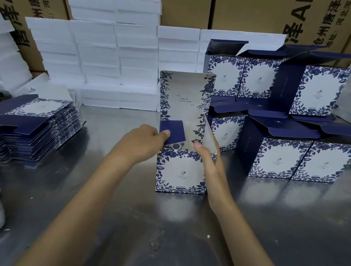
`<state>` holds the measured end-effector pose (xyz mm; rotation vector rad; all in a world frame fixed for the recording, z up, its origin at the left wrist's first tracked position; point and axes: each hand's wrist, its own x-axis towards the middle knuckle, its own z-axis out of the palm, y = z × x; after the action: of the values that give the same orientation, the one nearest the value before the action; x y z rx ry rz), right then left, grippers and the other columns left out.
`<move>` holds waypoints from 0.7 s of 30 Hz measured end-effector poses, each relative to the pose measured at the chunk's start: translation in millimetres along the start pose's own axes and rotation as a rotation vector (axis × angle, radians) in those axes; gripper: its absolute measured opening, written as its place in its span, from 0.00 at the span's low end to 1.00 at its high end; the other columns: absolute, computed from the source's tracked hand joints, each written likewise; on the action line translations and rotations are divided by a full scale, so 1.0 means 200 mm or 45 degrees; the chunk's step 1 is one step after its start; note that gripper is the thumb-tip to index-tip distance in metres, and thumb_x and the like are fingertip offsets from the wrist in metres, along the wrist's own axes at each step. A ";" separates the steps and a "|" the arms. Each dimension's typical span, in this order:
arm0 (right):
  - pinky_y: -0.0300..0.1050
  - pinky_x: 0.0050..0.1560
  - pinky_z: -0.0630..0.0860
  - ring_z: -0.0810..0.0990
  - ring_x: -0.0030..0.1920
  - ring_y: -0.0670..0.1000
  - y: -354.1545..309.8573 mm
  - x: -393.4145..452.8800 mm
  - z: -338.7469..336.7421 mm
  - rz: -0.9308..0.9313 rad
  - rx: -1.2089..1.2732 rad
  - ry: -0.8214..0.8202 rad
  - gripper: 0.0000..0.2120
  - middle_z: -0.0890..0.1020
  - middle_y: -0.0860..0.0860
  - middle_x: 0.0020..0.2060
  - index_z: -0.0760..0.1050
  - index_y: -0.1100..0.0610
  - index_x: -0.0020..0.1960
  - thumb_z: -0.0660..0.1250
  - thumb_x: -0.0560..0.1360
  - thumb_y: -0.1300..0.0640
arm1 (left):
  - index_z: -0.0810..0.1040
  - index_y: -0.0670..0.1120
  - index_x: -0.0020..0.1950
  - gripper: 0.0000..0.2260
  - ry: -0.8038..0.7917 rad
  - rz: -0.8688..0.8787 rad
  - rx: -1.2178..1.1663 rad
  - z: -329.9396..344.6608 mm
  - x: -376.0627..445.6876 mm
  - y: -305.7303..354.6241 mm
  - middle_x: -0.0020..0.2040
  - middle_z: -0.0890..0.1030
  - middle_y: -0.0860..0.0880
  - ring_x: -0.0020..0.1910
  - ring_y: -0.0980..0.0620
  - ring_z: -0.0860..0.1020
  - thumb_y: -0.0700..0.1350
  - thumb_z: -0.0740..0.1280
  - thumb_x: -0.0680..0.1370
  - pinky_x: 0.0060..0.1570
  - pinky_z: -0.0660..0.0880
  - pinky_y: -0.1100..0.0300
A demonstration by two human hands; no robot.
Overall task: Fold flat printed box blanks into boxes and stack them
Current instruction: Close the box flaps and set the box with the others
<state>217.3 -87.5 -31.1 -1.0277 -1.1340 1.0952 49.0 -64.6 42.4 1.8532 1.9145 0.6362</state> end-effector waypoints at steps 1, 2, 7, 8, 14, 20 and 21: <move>0.49 0.76 0.65 0.71 0.71 0.41 0.00 0.00 0.00 -0.005 0.002 0.001 0.35 0.75 0.39 0.70 0.66 0.35 0.75 0.70 0.69 0.36 | 0.69 0.44 0.36 0.21 0.059 0.023 0.062 0.01 -0.01 0.01 0.33 0.75 0.47 0.34 0.46 0.73 0.56 0.57 0.83 0.33 0.65 0.57; 0.46 0.75 0.66 0.71 0.71 0.40 0.00 0.00 -0.01 -0.018 -0.001 -0.003 0.35 0.75 0.39 0.70 0.66 0.36 0.75 0.69 0.70 0.37 | 0.67 0.44 0.34 0.21 0.120 0.047 0.105 0.02 -0.01 0.01 0.32 0.73 0.47 0.34 0.45 0.71 0.54 0.57 0.84 0.32 0.62 0.56; 0.37 0.65 0.66 0.70 0.72 0.39 0.00 0.00 -0.01 -0.023 -0.024 -0.003 0.35 0.74 0.38 0.71 0.65 0.36 0.76 0.68 0.70 0.37 | 0.63 0.45 0.32 0.20 0.082 0.116 0.050 0.05 -0.01 -0.02 0.28 0.68 0.49 0.27 0.50 0.65 0.47 0.58 0.84 0.29 0.59 0.57; 0.40 0.68 0.66 0.70 0.72 0.40 0.00 0.00 -0.01 -0.020 -0.023 0.002 0.35 0.74 0.39 0.71 0.65 0.37 0.76 0.68 0.69 0.38 | 0.63 0.45 0.32 0.20 -0.023 0.113 0.023 0.02 0.01 -0.02 0.27 0.68 0.50 0.26 0.50 0.65 0.47 0.59 0.84 0.29 0.60 0.59; 0.40 0.70 0.68 0.72 0.70 0.40 0.00 0.00 -0.02 -0.033 -0.027 0.009 0.34 0.76 0.39 0.70 0.66 0.39 0.76 0.67 0.70 0.40 | 0.66 0.47 0.33 0.21 -0.336 0.001 -0.077 -0.09 0.13 0.00 0.23 0.68 0.53 0.23 0.52 0.64 0.55 0.60 0.83 0.28 0.64 0.62; 0.32 0.62 0.68 0.72 0.69 0.39 0.01 0.01 -0.03 0.008 -0.031 0.034 0.34 0.76 0.39 0.69 0.68 0.39 0.74 0.68 0.68 0.38 | 0.61 0.47 0.32 0.18 -0.208 -0.015 -0.275 -0.01 0.16 -0.03 0.21 0.62 0.53 0.21 0.52 0.58 0.44 0.61 0.81 0.26 0.57 0.63; 0.32 0.60 0.67 0.71 0.70 0.39 0.01 0.01 -0.03 0.018 -0.029 0.028 0.33 0.76 0.39 0.69 0.69 0.39 0.74 0.67 0.68 0.38 | 0.61 0.47 0.31 0.19 -0.277 -0.097 -0.346 -0.03 0.18 -0.02 0.21 0.61 0.52 0.21 0.52 0.56 0.45 0.62 0.80 0.26 0.56 0.63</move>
<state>223.0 -85.7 -33.3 -1.0648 -1.1256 1.0822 39.9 -29.8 45.6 1.6019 1.6605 0.6086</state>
